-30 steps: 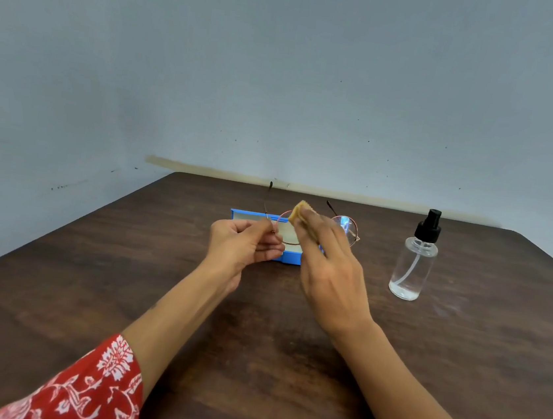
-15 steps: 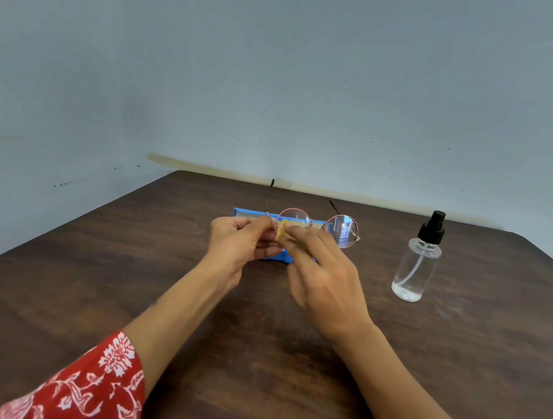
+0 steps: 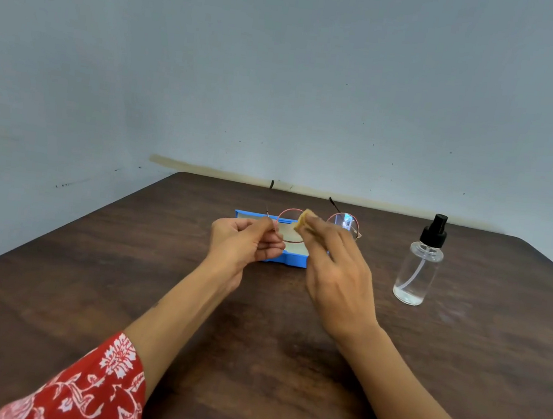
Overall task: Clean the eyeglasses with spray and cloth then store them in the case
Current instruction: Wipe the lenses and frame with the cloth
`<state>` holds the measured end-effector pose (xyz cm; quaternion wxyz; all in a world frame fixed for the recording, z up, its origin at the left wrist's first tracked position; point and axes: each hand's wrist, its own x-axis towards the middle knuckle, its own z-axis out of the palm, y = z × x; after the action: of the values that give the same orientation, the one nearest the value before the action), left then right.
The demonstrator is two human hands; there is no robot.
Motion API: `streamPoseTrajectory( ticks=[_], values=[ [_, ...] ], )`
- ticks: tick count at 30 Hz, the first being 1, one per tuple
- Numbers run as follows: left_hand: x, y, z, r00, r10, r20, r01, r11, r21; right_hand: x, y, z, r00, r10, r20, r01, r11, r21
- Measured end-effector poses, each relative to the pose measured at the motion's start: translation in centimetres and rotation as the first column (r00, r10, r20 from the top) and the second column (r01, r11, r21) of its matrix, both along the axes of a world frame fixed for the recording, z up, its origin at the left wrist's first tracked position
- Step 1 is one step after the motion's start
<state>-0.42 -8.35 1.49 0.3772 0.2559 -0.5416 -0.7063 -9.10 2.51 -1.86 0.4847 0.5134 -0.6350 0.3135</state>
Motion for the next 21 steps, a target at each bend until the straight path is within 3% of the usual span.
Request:
streamPoseTrajectory(
  ticks=[7,12,17,21],
  values=[
    [-0.1,-0.09,-0.1,1.0,0.002,0.001,-0.002,1.0,-0.006,0.56,-0.26,-0.33,0.995,0.093,-0.038,-0.09,0.993,0.083],
    [-0.06,-0.01,0.04,1.0,-0.001,0.016,0.001,1.0,-0.005,-0.27,-0.02,-0.13,0.999,-0.013,0.031,0.013,1.0,-0.008],
    [-0.05,0.14,0.03,1.0,0.0,-0.008,0.0,1.0,-0.003,0.65,-0.52,-0.37,0.996,0.082,-0.043,-0.079,0.995,0.062],
    [0.18,-0.17,0.21,0.999,0.036,-0.019,-0.036,0.999,0.007,-0.16,0.04,-0.63,0.999,0.032,-0.007,-0.032,0.999,0.016]
  ],
)
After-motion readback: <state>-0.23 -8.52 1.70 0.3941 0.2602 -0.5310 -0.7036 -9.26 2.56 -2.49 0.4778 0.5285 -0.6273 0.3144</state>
